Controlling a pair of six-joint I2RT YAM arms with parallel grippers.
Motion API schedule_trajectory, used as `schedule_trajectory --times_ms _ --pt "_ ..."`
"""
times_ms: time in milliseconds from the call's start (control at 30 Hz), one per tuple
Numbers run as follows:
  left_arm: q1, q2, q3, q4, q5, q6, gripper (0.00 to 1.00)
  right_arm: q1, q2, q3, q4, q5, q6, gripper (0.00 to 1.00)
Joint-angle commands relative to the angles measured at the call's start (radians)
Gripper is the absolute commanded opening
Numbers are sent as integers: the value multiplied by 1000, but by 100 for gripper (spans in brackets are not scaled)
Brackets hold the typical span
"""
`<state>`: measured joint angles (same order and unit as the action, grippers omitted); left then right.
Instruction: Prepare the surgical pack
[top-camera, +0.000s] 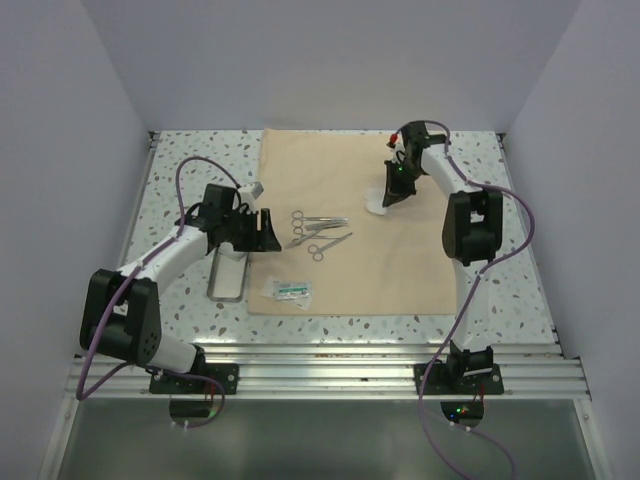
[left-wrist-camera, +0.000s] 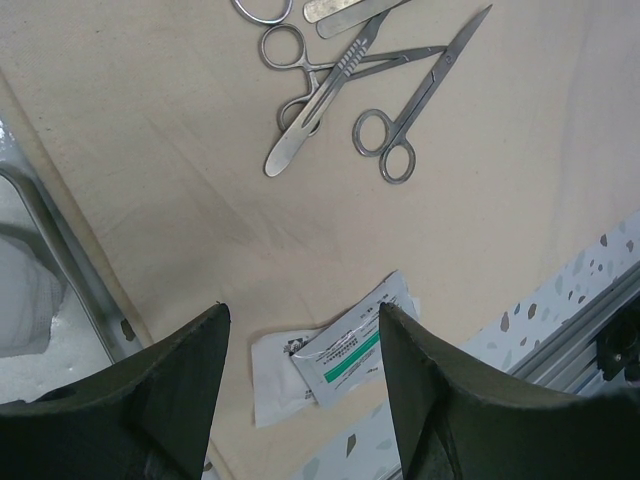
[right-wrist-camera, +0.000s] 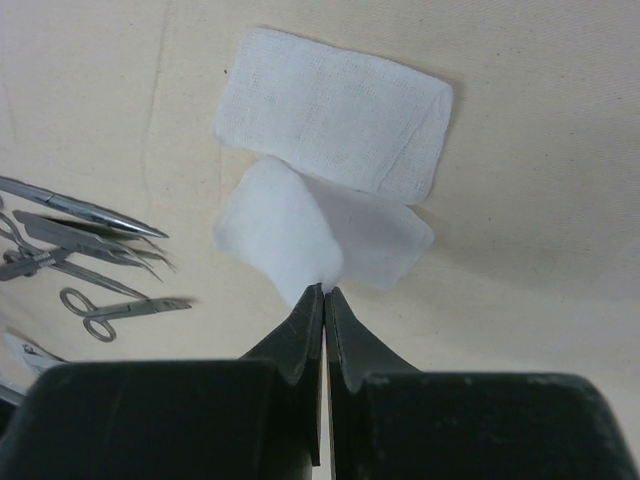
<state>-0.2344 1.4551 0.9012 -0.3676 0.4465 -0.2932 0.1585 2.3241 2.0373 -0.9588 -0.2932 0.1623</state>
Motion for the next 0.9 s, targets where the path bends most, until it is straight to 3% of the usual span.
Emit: schedule_trajectory --times_ms 0,867 --pt "12 1 15 30 29 29 65 -2 24 38 -31 35 -15 0" --pt "21 8 10 33 35 32 65 -2 61 83 -15 98 5 3"
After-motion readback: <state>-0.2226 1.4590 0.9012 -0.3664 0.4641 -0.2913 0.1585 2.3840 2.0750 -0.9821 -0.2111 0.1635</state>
